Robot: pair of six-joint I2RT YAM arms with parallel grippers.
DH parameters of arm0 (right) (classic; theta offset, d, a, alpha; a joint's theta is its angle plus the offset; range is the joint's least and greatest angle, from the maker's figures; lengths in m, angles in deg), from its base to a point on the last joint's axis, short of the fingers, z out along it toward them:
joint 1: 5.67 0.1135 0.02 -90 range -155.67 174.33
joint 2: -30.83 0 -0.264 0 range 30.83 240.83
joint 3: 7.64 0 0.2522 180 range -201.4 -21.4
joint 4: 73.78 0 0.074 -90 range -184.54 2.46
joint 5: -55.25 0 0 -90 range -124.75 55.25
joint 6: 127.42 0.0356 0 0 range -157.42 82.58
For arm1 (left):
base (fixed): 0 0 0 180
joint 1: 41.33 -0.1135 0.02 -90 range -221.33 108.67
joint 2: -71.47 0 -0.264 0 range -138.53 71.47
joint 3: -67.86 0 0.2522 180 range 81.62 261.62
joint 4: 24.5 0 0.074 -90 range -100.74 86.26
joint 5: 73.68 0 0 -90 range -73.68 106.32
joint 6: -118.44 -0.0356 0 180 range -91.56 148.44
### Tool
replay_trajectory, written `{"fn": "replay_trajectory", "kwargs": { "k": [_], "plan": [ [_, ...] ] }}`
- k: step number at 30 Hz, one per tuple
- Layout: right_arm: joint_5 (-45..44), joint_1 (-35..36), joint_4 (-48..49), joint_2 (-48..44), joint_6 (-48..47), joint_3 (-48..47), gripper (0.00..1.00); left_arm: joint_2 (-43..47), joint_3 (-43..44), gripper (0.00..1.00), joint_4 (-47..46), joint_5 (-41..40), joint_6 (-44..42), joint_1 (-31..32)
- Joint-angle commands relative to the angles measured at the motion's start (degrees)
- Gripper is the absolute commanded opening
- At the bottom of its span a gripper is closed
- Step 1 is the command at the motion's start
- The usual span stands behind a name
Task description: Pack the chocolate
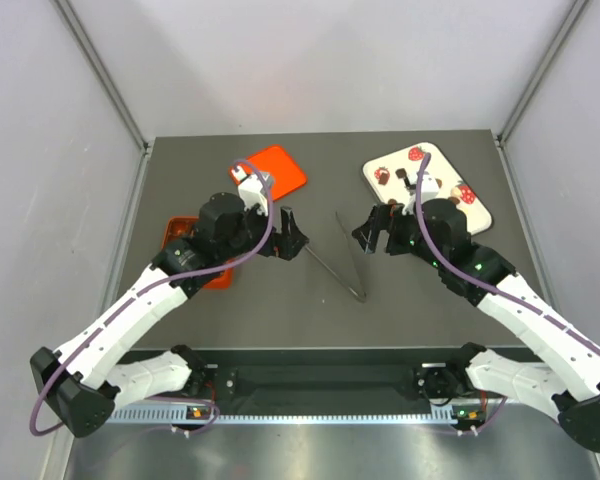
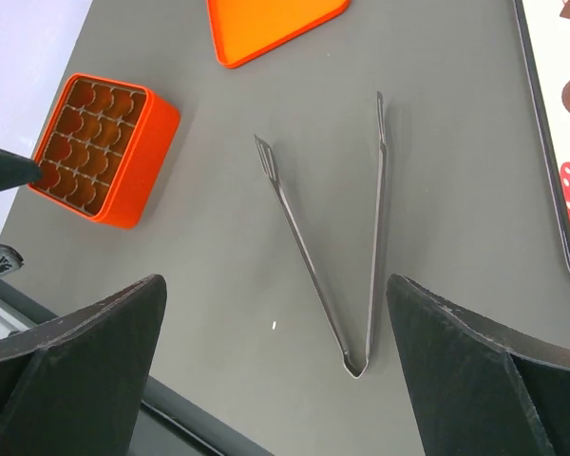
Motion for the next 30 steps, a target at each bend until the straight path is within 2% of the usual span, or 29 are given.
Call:
{"fn": "replay_trajectory", "kwargs": {
  "k": [1, 9, 15, 23, 30],
  "plan": [
    [-2.2, 0.4, 2.0, -0.5, -0.3, -2.0, 1.00, 1.3, 0.1, 0.99, -2.5, -1.2, -0.9, -0.1],
    [-7.7, 0.3, -2.7, -0.5, -2.2, -2.9, 1.00, 0.7, 2.5, 0.99, 0.8, -7.4, 1.6, -0.1],
    [-7.5, 0.4, -1.0, 5.8, -4.8, -1.4, 1.00, 4.8, 0.6, 0.99, 0.1, -3.5, 1.3, -0.1],
    [-6.1, 1.7, 10.4, 18.7, -7.8, 1.5, 1.00, 9.9, -0.7, 0.99, 1.1, -5.2, 1.1, -0.1],
    [-6.2, 5.9, 17.7, 29.1, -12.7, 3.0, 0.98, 13.6, -1.2, 0.99, 0.9, -4.8, -0.8, -0.1]
  ]
}}
